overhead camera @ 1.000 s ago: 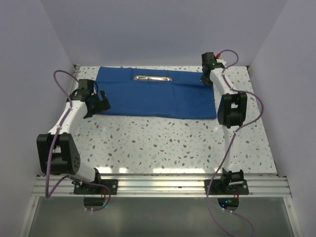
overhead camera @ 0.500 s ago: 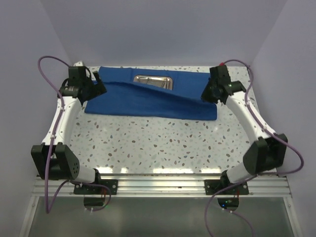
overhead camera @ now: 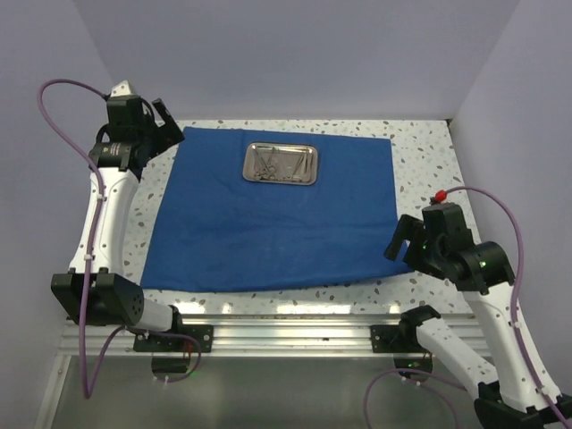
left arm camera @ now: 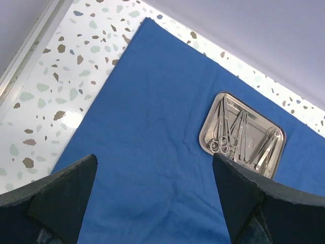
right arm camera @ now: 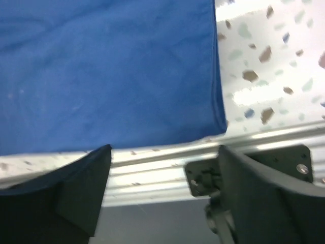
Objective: Open and lay out the surgical kit
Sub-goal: Open the surgical kit at the center of the board, then smooth out the surgical kit at the center of the board, then move the container from the surgical kit.
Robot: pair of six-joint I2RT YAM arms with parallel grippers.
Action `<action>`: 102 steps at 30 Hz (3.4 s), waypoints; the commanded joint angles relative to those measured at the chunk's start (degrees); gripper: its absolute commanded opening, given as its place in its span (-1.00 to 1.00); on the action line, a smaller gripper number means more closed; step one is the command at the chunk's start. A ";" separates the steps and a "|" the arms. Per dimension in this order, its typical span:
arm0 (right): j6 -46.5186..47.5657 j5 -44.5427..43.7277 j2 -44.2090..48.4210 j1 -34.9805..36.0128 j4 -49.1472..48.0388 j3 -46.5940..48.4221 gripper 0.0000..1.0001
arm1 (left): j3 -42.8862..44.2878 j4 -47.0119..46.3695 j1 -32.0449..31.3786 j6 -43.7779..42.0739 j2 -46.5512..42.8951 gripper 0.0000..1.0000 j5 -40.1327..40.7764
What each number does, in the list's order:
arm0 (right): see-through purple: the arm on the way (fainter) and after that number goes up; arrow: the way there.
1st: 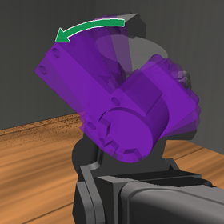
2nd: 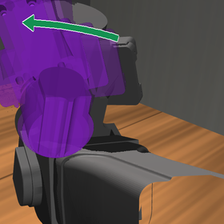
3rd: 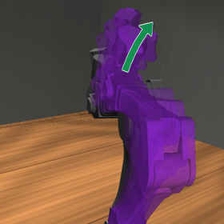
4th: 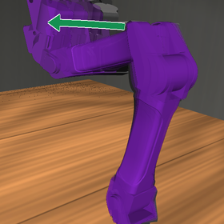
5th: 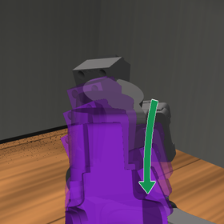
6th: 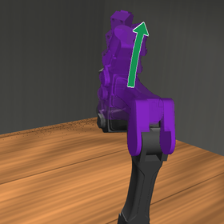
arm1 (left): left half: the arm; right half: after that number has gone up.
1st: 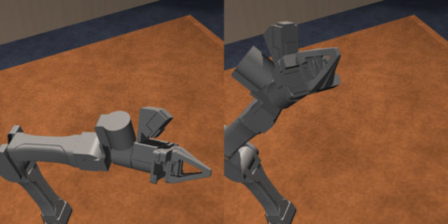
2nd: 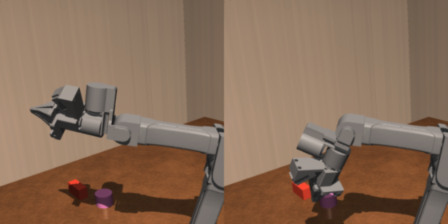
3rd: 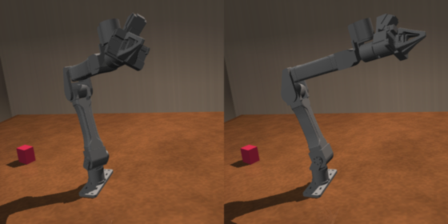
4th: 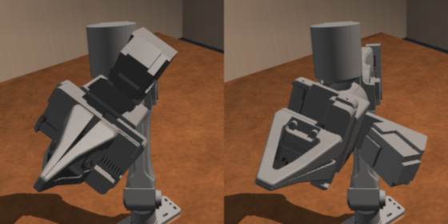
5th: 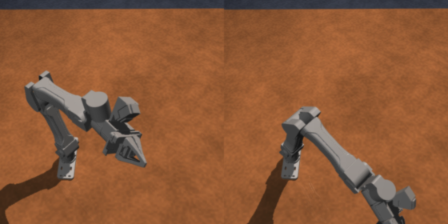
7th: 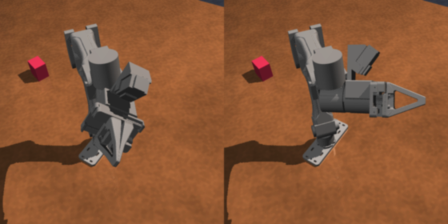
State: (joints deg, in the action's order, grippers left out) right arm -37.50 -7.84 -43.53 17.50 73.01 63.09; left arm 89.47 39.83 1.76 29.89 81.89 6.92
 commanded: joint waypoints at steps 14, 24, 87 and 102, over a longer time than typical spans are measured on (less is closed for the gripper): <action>3.13 6.16 -13.22 -0.27 -1.89 0.36 0.97 | -12.82 -0.89 -3.60 -4.04 -3.40 1.00 -2.43; 4.45 9.76 -41.06 -6.06 -21.67 11.42 0.97 | -19.86 -2.13 -9.41 -5.54 1.61 0.99 -0.06; 0.50 15.83 -98.32 -4.67 -26.08 78.41 -0.19 | 32.17 -5.90 -10.72 -3.97 48.54 0.79 -11.13; -0.74 14.87 -107.55 -1.50 -27.05 81.93 -0.38 | 32.61 -8.19 -12.31 -4.31 53.81 0.41 -13.33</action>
State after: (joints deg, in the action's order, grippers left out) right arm -37.80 7.07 -151.33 14.90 46.00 141.86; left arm 120.16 33.89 -10.83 26.37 135.61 -5.41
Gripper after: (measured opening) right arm 0.308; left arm 0.707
